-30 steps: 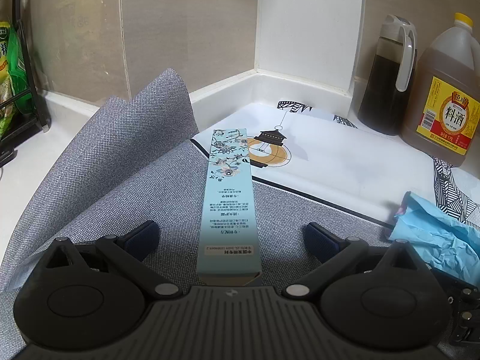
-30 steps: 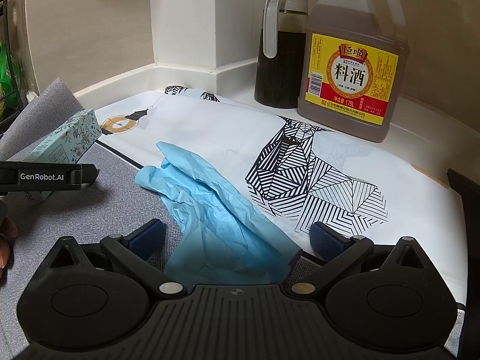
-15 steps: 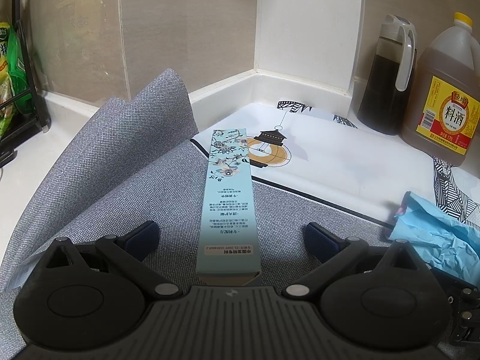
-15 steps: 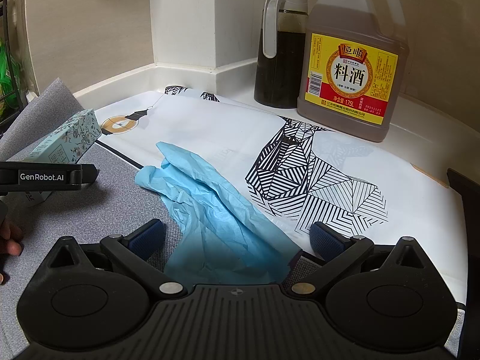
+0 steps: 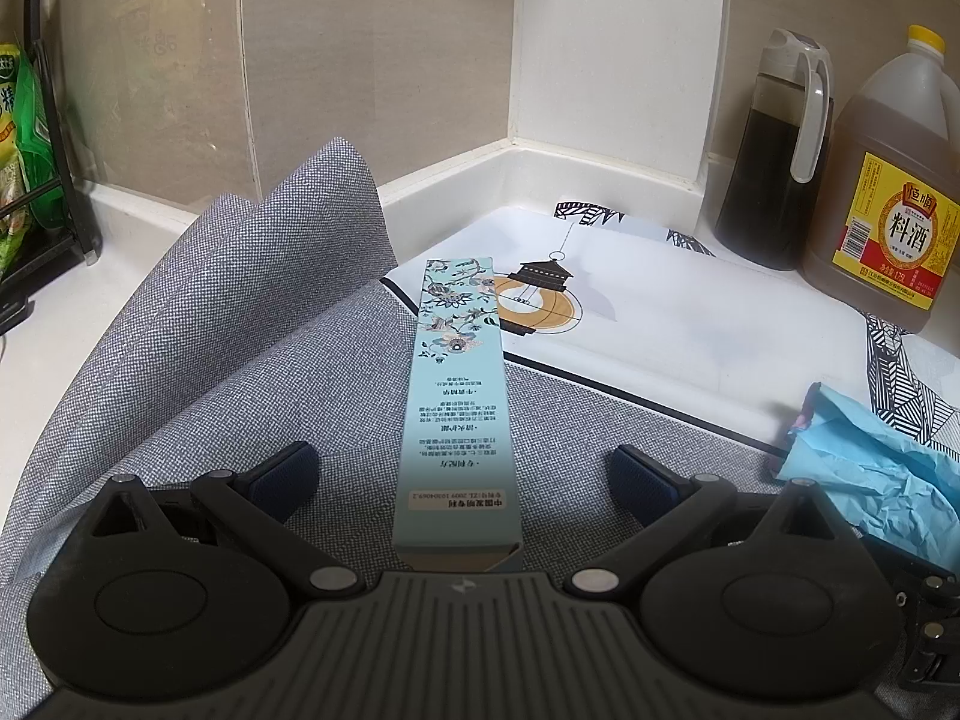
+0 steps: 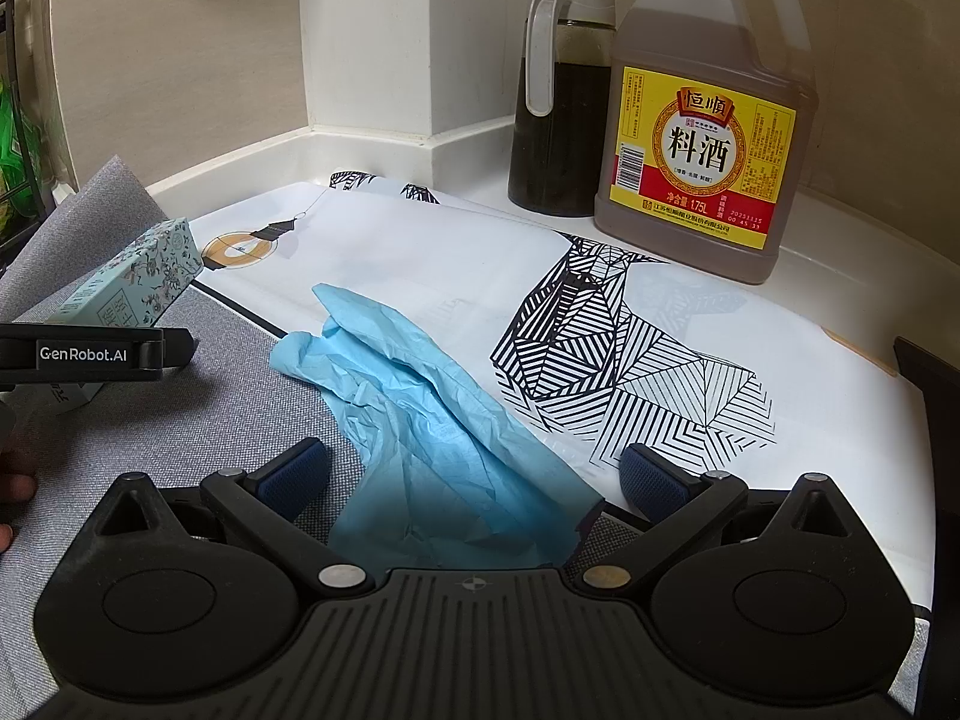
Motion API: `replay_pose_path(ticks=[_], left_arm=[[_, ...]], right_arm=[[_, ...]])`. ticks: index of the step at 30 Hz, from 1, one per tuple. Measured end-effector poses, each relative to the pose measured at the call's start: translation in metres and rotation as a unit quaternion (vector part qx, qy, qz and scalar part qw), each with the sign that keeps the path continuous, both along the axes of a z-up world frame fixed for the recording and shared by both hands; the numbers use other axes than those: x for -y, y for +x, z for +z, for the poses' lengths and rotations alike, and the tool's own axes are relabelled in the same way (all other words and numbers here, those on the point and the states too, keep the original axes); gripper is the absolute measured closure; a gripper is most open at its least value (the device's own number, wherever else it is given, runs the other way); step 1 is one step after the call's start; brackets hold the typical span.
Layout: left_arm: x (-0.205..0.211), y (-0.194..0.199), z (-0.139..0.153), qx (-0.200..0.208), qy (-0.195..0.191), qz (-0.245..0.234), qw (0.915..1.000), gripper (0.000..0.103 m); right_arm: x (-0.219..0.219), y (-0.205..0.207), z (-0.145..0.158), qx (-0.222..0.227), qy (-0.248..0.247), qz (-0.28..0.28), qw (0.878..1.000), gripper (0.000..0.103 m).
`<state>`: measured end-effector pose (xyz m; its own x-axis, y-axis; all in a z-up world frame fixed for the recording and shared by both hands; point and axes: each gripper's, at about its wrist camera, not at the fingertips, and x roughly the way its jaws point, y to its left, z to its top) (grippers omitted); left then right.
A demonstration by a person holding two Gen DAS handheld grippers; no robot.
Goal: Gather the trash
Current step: 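Grasp the light-blue box with the left tool while the right tool grasps the blue glove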
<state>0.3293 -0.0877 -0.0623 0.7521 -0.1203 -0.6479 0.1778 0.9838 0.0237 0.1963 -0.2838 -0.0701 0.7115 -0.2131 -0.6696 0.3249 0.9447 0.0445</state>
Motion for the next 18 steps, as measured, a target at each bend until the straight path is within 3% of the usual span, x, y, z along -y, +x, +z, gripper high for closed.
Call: replay_pose_path(ticks=[18], left_arm=[[-0.0002,-0.0001,0.0001,0.000,0.000,0.000,1.0000,0.000]], right_arm=[[0.0025,0.0020,-0.0003,0.001,0.000,0.007,1.000,0.000]])
